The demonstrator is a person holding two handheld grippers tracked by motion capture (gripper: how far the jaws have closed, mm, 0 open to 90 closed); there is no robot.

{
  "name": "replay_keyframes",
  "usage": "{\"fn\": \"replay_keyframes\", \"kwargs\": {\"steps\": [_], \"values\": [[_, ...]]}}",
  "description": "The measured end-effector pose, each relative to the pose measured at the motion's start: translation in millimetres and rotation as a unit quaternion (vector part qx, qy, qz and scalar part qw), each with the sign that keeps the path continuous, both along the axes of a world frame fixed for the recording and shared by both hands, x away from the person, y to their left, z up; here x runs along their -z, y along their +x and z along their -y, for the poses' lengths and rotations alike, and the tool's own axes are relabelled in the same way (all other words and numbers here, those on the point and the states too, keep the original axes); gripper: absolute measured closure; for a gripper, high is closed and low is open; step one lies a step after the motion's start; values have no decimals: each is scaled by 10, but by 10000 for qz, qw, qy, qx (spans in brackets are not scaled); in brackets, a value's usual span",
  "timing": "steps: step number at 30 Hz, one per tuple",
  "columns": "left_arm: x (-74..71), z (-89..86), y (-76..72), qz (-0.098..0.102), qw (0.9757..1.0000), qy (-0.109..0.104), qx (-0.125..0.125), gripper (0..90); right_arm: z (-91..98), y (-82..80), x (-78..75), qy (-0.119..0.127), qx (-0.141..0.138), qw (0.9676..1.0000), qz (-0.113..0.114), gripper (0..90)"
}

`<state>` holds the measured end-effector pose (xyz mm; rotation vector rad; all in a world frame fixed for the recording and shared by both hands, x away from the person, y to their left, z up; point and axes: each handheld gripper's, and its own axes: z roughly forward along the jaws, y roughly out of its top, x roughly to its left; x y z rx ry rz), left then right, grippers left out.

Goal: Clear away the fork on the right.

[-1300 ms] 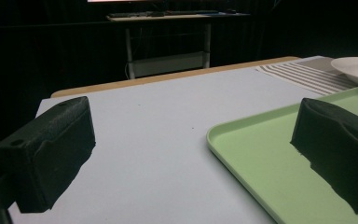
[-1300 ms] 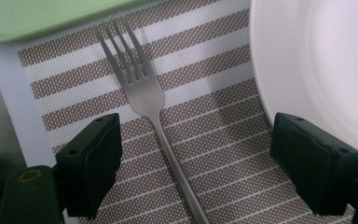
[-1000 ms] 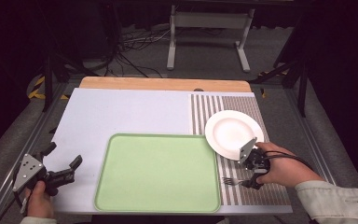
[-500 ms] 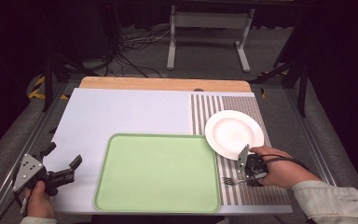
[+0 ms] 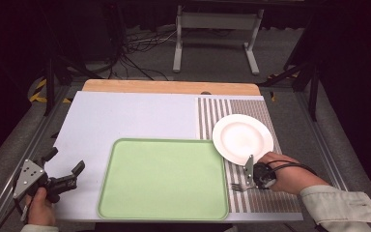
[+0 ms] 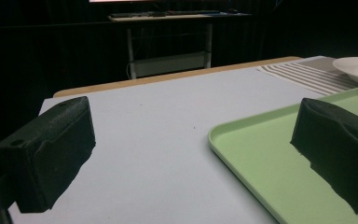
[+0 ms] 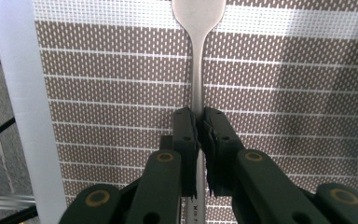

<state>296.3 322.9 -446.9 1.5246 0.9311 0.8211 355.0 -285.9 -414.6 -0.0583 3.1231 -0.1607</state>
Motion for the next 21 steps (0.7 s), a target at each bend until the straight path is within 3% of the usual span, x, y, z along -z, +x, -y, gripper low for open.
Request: {"fn": "replay_keyframes", "kwargs": {"steps": [4, 11, 21], "values": [[2, -1, -1, -8, 10000, -14, -8, 3, 7, 3, -1, 17, -34, 10000, -8, 847], [-4, -1, -2, -2, 10000, 7, -1, 3, -13, 3, -34, 90, 186, 9998, 79, 850], [-3, -4, -3, 4, 10000, -4, -18, 3, -49, 13, -310, 500, 448, 9971, 362, 850]]}}
